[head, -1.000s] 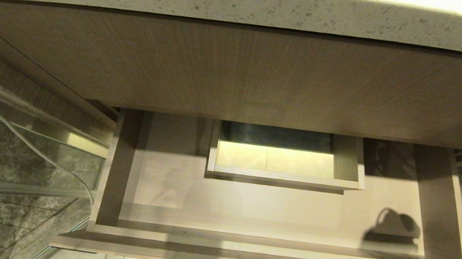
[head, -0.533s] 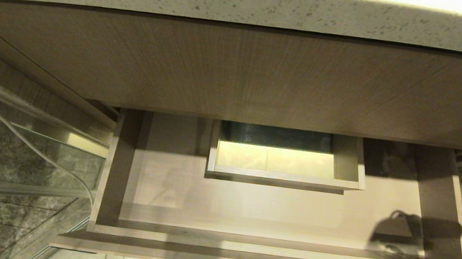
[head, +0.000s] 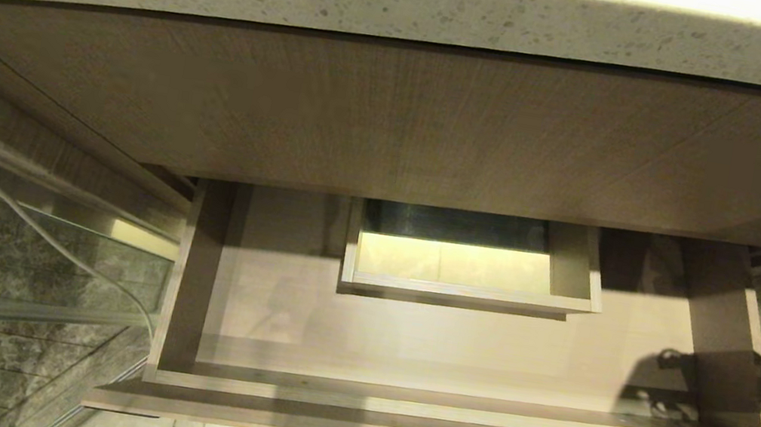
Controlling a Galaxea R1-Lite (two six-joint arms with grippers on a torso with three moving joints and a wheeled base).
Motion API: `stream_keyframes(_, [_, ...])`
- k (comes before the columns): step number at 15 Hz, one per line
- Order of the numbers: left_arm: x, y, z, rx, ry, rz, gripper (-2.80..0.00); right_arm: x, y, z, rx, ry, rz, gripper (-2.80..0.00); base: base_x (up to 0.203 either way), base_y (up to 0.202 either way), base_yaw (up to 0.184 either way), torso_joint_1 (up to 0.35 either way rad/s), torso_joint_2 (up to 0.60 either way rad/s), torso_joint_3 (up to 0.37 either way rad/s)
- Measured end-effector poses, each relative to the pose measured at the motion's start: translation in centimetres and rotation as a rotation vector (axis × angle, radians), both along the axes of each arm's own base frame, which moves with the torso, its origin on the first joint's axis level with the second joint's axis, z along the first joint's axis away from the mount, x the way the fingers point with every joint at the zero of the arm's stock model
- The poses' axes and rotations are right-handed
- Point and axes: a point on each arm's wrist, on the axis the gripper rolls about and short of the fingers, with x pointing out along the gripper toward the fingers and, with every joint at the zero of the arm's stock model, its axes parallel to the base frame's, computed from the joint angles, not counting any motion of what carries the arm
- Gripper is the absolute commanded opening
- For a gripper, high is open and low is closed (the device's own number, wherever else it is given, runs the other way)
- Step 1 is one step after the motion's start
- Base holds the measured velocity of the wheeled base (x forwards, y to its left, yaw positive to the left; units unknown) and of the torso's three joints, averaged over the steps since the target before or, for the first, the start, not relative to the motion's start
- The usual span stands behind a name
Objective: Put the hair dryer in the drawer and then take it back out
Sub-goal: Close the drawer
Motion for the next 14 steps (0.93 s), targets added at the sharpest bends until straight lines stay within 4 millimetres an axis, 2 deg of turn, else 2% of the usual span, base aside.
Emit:
stream_keyframes(7, [0.0, 0.0, 0.0, 0.000, 0.000, 0.000, -2.80, 0.0, -0.5, -1.5, 0.029, 0.043, -0.006, -2.80, 0.000, 0.000, 0.000, 0.000, 0.00, 0.000])
stream_keyframes(14, [0.0, 0.0, 0.0, 0.001, 0.000, 0.000, -2.80, 1.3, -1.7, -2.3, -0.011, -0.010, -0.010, -2.80, 0.000, 0.000, 0.000, 0.000, 0.00, 0.000])
